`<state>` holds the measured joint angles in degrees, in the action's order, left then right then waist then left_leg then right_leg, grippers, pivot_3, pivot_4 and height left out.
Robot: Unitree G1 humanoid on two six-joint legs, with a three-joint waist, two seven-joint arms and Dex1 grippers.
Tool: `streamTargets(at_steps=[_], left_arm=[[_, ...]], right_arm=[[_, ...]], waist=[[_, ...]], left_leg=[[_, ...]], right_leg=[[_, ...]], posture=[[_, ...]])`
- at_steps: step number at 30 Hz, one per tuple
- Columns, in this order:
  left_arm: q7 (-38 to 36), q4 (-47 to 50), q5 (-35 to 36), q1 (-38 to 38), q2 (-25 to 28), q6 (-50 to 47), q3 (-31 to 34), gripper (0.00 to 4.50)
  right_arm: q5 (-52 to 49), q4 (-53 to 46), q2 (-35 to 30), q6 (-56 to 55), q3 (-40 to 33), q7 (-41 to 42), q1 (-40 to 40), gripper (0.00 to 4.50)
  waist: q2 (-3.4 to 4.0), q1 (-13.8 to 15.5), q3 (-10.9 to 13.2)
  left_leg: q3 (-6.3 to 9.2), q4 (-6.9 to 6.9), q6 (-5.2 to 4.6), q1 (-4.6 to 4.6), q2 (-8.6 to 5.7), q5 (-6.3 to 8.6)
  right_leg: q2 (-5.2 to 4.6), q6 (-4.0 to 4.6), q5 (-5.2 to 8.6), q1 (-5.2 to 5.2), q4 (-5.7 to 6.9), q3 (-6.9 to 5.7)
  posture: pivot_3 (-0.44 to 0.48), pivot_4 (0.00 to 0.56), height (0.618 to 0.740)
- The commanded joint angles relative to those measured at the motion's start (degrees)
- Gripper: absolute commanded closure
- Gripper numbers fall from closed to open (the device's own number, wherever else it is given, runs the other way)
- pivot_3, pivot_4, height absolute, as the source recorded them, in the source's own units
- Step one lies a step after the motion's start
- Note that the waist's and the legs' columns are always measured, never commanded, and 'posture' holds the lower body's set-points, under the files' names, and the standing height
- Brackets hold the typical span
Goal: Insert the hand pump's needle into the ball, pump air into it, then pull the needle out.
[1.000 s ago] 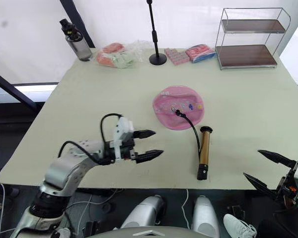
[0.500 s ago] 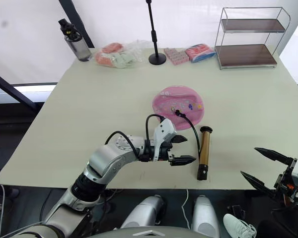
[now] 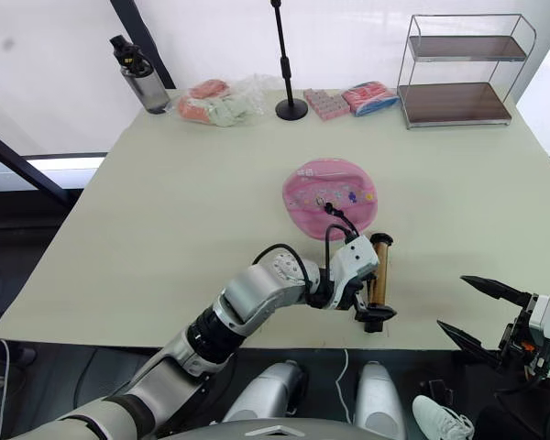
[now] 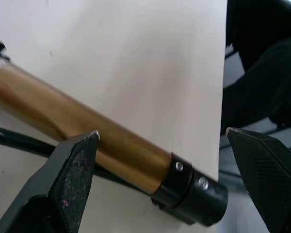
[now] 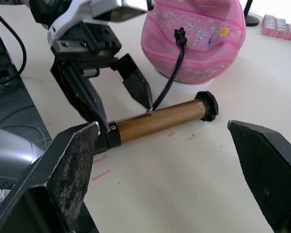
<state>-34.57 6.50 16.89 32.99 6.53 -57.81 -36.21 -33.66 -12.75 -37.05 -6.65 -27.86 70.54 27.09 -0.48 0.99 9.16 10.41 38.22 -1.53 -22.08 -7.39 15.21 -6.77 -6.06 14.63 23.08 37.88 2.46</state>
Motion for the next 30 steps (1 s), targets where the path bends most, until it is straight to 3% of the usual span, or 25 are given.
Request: streamTargets(at_steps=[1,11,27,30], left_arm=[[1.4,-0.9,-0.7,0.9,-1.8,-2.9,-0.5,0.04],[4.9,-8.5,-2.7,2.8,-7.5,-4.3,0.8,0.04],[4.6,-10.7,-3.8,3.5,-7.1,-6.3,0.3,0.04],[4.4,-10.6,-3.9,3.6,-6.8,-6.4,0.2,0.8]], right_arm=[[-0.1,-0.7,-0.3,-1.3,-0.8,0.5,0.4,0.0],[1.0,0.2,0.0,-2.7,-0.3,1.2,1.0,0.0],[1.8,1.2,0.1,-4.0,1.0,1.0,0.0,0.0],[1.8,1.4,0.0,-4.0,1.2,1.1,-0.1,0.0]], waist=[[-0.02,0.0,0.0],[-0.08,0.0,0.0],[-0.09,0.0,0.1],[-0.09,0.0,0.1]], left_leg=[[0.0,0.0,0.0,0.0,0.0,0.0],[-0.01,0.01,0.01,0.0,0.0,0.0],[-0.02,0.01,0.02,0.01,0.0,-0.01],[-0.02,0.01,0.02,0.02,0.0,-0.01]], right_leg=[[0.0,0.0,0.0,0.0,0.0,0.0],[-0.01,-0.01,0.0,0.0,0.0,0.0],[-0.01,-0.02,0.0,-0.01,0.0,0.01],[-0.01,-0.02,0.0,0.0,0.0,0.01]], posture=[[0.0,0.15,0.736],[0.0,0.15,0.736],[0.0,0.15,0.736],[0.0,0.15,0.736]])
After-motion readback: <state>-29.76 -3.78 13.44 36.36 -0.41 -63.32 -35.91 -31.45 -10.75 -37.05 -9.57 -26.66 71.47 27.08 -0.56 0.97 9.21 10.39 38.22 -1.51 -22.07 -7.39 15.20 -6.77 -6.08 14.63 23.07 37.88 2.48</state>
